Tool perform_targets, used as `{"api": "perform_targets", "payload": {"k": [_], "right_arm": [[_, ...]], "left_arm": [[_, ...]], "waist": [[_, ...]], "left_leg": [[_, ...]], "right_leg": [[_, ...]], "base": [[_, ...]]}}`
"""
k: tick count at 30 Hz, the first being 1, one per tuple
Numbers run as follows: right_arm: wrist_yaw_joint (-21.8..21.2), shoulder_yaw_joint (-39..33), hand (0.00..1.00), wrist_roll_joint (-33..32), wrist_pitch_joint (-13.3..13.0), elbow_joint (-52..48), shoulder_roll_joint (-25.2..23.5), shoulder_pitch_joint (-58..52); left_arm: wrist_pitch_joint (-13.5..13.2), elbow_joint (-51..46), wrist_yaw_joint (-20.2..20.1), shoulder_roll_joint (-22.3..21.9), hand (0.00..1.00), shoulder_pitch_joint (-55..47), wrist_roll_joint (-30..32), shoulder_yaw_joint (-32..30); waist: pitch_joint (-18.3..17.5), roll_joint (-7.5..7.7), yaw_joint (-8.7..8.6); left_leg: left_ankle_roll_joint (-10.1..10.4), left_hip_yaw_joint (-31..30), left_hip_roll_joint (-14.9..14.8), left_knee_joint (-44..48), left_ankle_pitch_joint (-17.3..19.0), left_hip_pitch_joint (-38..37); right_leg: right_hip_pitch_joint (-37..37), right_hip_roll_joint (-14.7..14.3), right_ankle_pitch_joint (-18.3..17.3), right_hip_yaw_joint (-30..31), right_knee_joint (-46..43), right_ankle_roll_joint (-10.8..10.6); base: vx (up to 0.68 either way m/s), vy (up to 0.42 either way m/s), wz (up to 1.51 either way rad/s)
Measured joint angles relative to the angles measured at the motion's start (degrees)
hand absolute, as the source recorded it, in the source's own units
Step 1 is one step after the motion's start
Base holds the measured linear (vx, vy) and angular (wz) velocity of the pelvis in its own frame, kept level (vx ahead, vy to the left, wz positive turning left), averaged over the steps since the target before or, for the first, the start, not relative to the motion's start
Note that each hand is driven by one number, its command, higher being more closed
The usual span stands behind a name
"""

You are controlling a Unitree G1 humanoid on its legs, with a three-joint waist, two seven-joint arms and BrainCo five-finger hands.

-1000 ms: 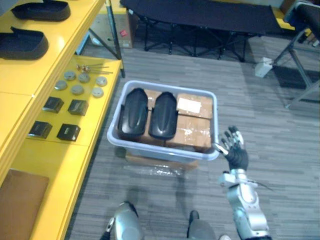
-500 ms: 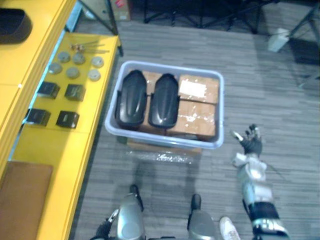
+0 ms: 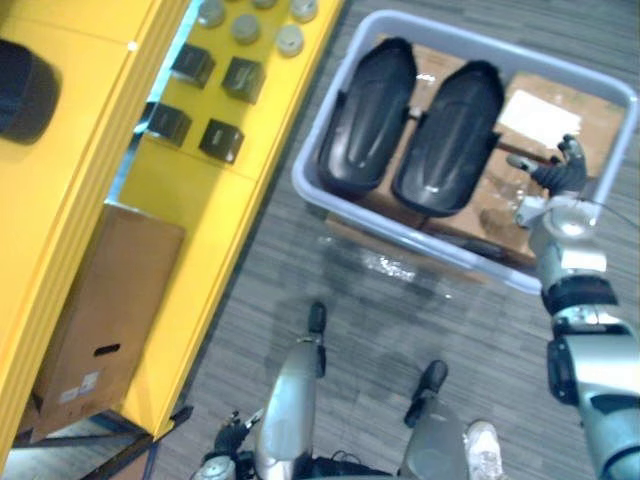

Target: Walk over and take plastic housings, then place them on the shelf

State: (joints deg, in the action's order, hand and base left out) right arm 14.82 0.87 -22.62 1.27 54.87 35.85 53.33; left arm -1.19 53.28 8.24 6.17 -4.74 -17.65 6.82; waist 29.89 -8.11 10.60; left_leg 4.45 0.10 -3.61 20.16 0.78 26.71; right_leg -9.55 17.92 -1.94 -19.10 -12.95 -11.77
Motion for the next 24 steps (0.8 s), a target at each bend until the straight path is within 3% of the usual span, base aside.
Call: {"api": "perform_targets", "payload": {"k": [10,11,14,17,24], "right_arm": [[2.8,1.0,0.00,0.4,1.0,2.4,1.4,4.7],[2.9,1.0,1.00,0.4,1.4,2.5,1.6,4.8],[4.0,1.9,1.00,0.6,2.1,4.5,2.2,5.7],[5.6,2.1,1.00,1.5,5.0,6.2,4.0,6.3],[7.7,2.0,1.00,3.5,15.3,10.6,5.8,7.7]], "left_arm": [[-1.6,2.6,-0.5,-0.4,0.00,0.5,-2.8,3.5],[-1.6,2.7,-0.5,-0.4,0.00,0.5,-2.8,3.6],[-2.1,3.4,-0.6,-0.3,0.00,0.6,-4.3,5.5],[-2.2,4.1,-1.0,-0.3,0.00,1.0,-4.8,5.8],[-2.6,5.4,-1.9,-0.5,0.00,1.5,-5.7,8.3]], "waist": [[0.4,-1.35,1.80],[0.3,-1.44,1.80],[-0.1,-2.04,1.98],[-0.2,-2.33,2.94],[-1.6,-4.39,4.21]], "left_leg": [[-0.1,-1.7,1.8,0.4,-0.5,1.6],[0.0,-1.9,2.0,0.4,-0.6,1.6],[0.2,-2.7,2.2,0.3,-0.7,1.8],[0.4,-3.1,2.2,0.1,-0.8,1.8],[0.5,-3.4,2.2,-0.5,-1.1,1.8]], "right_leg": [[-2.3,2.5,-4.0,-2.1,-5.8,-0.2],[-2.3,2.8,-4.4,-2.7,-6.2,-0.2],[-2.4,3.0,-5.0,-3.3,-7.1,0.1],[-2.4,3.1,-5.6,-4.0,-7.5,0.2],[-2.3,3.1,-5.7,-4.5,-7.7,0.3]], "base": [[-0.02,0.000,0.11],[-0.01,-0.016,0.12],[-0.02,-0.018,0.14],[-0.02,-0.019,0.07],[0.00,-0.006,0.01]]}}
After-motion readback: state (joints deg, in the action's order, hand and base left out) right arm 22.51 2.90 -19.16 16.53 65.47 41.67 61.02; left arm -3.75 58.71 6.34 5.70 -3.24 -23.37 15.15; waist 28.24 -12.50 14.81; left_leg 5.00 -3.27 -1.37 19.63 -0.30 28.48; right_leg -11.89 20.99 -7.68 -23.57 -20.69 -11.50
